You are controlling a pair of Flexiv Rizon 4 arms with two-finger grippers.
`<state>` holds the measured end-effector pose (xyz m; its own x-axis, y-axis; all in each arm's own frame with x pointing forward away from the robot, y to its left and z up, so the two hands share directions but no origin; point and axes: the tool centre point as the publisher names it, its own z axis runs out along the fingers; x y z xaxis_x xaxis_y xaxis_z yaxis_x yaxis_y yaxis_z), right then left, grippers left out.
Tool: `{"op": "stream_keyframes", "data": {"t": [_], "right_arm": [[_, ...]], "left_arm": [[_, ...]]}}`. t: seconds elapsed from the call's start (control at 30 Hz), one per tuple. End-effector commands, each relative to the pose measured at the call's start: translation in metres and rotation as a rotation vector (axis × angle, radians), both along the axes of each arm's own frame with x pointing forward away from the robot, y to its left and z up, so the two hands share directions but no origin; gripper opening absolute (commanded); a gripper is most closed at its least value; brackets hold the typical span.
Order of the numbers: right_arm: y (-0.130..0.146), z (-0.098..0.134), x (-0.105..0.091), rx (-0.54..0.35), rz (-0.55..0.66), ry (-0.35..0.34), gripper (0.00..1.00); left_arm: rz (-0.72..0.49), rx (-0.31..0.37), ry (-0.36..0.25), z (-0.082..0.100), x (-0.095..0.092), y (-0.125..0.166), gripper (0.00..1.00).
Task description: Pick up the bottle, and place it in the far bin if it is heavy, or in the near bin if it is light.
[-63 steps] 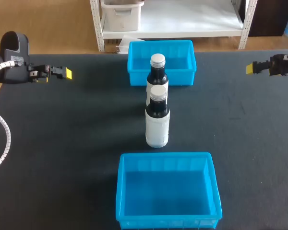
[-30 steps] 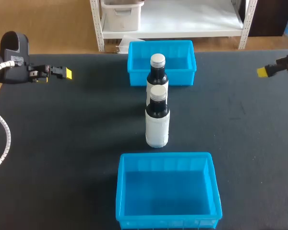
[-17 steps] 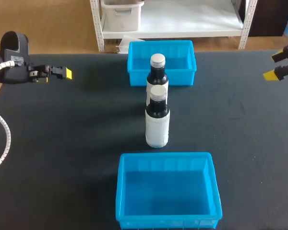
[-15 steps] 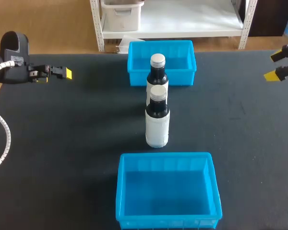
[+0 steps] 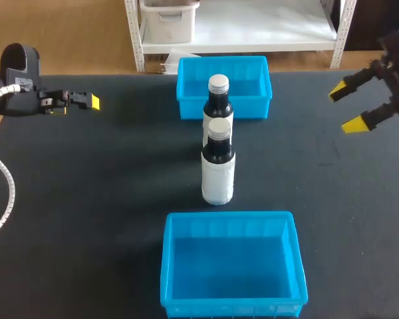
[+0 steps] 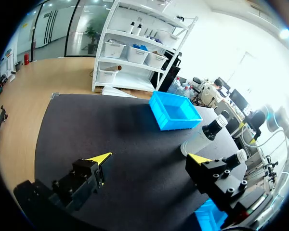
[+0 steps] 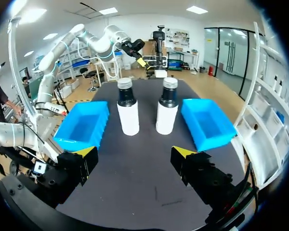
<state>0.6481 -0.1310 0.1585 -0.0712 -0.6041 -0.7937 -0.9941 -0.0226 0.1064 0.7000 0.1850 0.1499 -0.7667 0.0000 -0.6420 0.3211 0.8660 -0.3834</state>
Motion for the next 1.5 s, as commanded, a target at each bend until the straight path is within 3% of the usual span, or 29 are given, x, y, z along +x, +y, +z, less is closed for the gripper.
{"op": "stream_keyframes", "data": {"t": [0.03,0.27,0.6,0.83,1.5], "right_arm": [[0.022,-0.008,-0.003,-0.009,-0.018,0.017,1.00],[0.055,-0.014,-0.018,0.011,-0.111,0.014,1.00],[0.103,-0.022,-0.020,0.034,-0.093,0.009,1.00],[0.134,-0.028,-0.022,0.004,-0.097,0.004,1.00],[0.184,-0.031,-0.032,-0.014,-0.065,0.012,1.00]], "left_arm": [[0.000,0.000,0.000,0.000,0.000,0.000,1.00],[0.000,0.000,0.000,0.000,0.000,0.000,1.00],[0.000,0.000,0.000,0.000,0.000,0.000,1.00],[0.000,0.000,0.000,0.000,0.000,0.000,1.00],[0.000,0.000,0.000,0.000,0.000,0.000,1.00]]}}
